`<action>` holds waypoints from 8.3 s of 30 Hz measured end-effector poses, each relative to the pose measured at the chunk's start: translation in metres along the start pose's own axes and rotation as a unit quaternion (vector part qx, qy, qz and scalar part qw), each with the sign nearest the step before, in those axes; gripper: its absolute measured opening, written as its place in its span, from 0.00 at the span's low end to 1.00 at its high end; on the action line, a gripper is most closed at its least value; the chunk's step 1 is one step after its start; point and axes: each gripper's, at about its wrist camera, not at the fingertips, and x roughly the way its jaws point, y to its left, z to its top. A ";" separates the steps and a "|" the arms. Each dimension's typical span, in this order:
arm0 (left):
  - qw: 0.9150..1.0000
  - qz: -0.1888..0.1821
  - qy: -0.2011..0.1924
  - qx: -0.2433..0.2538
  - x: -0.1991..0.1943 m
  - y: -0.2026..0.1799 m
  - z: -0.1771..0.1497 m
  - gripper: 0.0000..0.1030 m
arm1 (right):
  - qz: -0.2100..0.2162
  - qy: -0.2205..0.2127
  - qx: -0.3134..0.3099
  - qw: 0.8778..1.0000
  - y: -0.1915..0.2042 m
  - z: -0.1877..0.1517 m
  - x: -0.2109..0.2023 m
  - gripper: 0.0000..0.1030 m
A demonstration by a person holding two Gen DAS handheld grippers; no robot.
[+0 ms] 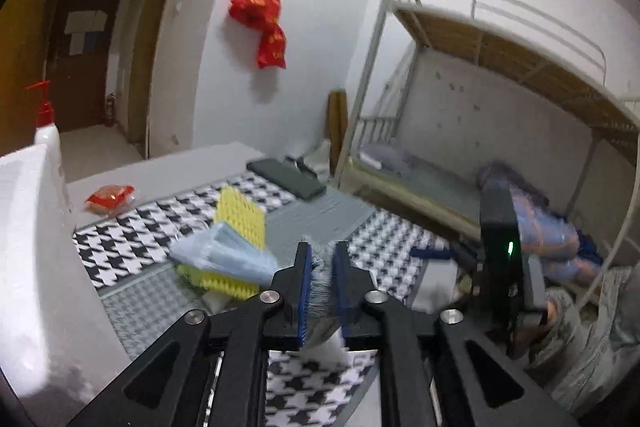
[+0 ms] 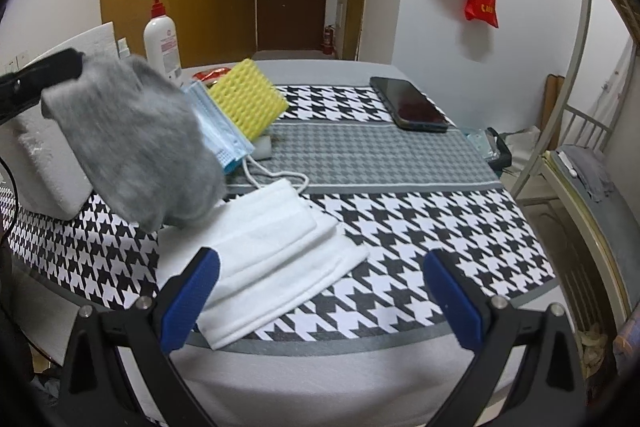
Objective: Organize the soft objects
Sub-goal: 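Hold the grey sock in the left gripper while the right gripper grasps a white towel, then carry the sock and towel over the foam box while the left gripper releases the sock inside, then lower the white towel into the foam box and open the right gripper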
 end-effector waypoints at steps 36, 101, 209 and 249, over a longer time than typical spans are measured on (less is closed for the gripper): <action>0.993 0.044 0.111 0.024 0.065 -0.011 -0.039 0.13 | -0.002 -0.027 0.030 0.999 -0.023 -0.001 -0.020 1.00; 0.995 0.092 -0.033 -0.004 0.007 -0.011 -0.010 0.13 | -0.007 -0.036 0.054 0.998 -0.002 0.024 -0.023 0.09; 0.914 0.375 -0.130 -0.082 -0.217 0.096 -0.006 0.95 | 0.187 -0.169 -0.080 0.965 0.216 0.136 -0.059 0.09; 0.913 0.375 -0.133 -0.090 -0.233 0.099 -0.013 0.95 | 0.211 -0.158 -0.079 0.961 0.221 0.134 -0.059 0.77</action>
